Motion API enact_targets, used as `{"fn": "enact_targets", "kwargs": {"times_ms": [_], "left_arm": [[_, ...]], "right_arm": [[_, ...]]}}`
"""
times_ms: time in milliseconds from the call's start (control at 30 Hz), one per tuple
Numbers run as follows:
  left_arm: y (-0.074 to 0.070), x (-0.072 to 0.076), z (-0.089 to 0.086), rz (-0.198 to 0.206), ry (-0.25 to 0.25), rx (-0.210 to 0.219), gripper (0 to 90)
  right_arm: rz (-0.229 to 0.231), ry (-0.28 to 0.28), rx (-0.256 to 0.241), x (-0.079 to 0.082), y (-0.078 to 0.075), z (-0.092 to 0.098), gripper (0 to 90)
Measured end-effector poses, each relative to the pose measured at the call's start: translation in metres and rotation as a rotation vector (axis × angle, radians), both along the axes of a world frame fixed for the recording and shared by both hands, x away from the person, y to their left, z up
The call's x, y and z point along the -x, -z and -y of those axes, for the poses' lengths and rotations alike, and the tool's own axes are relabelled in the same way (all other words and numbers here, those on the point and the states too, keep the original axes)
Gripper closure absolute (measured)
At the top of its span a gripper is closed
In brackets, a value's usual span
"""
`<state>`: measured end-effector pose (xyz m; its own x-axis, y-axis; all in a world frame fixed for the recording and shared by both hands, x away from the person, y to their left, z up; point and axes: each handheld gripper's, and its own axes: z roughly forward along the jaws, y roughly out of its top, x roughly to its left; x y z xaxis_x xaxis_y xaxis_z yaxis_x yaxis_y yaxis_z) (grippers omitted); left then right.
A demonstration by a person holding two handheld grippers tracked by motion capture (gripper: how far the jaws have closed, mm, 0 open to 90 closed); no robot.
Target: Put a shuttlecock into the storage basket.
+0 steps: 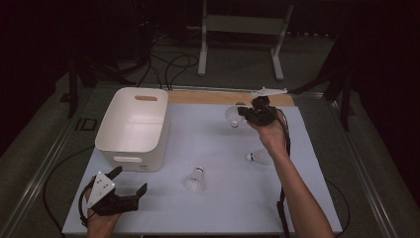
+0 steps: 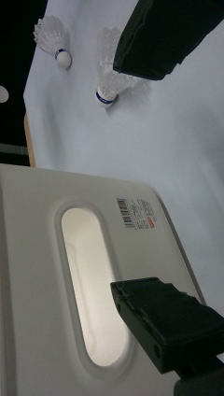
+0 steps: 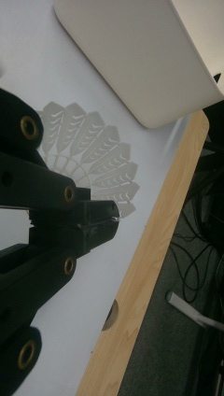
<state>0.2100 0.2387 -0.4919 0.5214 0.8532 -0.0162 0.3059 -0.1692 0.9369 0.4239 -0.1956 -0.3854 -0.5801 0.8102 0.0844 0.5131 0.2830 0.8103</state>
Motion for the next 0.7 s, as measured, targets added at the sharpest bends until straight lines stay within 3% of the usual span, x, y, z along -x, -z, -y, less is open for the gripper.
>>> {"fn": "enact_targets", "kwargs": {"times_ms": [700], "left_arm": [[0.000, 0.000, 0.000, 0.001, -0.002, 0.001, 0.0]], "right_arm": [[0.027, -0.016, -0.015, 0.000, -0.012, -0.009, 89.5]]}}
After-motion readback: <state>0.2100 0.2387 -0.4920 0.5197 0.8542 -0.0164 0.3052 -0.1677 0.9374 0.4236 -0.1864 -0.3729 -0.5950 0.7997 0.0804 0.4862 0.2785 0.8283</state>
